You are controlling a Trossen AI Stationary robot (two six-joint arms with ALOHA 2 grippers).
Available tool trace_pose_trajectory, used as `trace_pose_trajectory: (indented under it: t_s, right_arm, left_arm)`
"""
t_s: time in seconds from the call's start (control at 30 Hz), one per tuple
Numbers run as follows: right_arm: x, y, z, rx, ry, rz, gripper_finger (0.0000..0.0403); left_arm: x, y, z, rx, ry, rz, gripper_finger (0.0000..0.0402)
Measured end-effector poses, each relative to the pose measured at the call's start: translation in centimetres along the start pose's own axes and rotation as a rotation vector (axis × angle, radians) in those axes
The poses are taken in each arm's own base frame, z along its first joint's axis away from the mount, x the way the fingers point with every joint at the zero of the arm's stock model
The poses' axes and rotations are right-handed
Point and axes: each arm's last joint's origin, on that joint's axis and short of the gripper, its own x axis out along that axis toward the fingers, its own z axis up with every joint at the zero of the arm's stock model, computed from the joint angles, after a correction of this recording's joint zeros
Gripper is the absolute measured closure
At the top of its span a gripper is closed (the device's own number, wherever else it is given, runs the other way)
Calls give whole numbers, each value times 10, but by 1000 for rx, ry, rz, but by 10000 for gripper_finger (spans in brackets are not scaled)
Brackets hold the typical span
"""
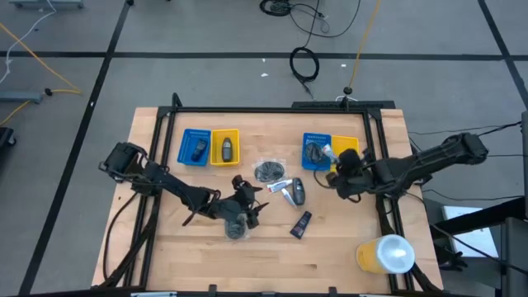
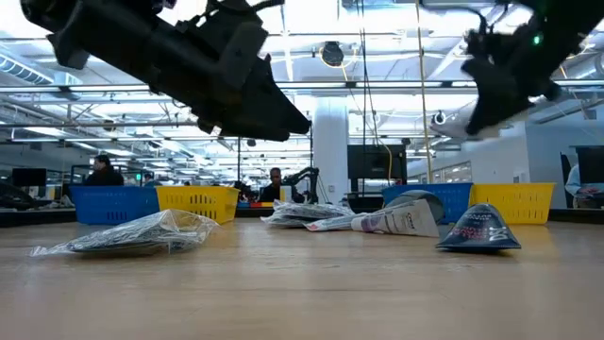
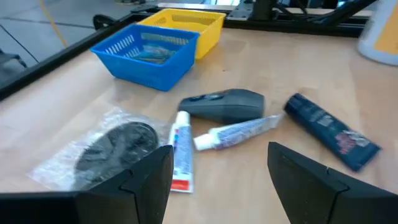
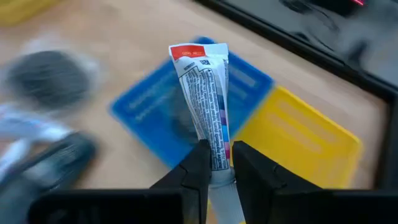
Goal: Pick & Place Travel size toiletries
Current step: Put the white toothpaste into the right yellow bin
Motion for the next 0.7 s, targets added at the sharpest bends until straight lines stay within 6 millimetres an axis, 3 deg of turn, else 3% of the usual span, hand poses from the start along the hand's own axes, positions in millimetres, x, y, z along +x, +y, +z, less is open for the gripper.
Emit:
trace_pose_trajectory:
  t_s: [0.4,0.7]
  right_arm:
    - [54,-36,-31,290,96,-265,353]
    - [73,-33,-25,280,122,-163,332]
  left_arm:
    - [12,16,11,31,-61,45,144]
    - [12,15,17,60,-100,-15,144]
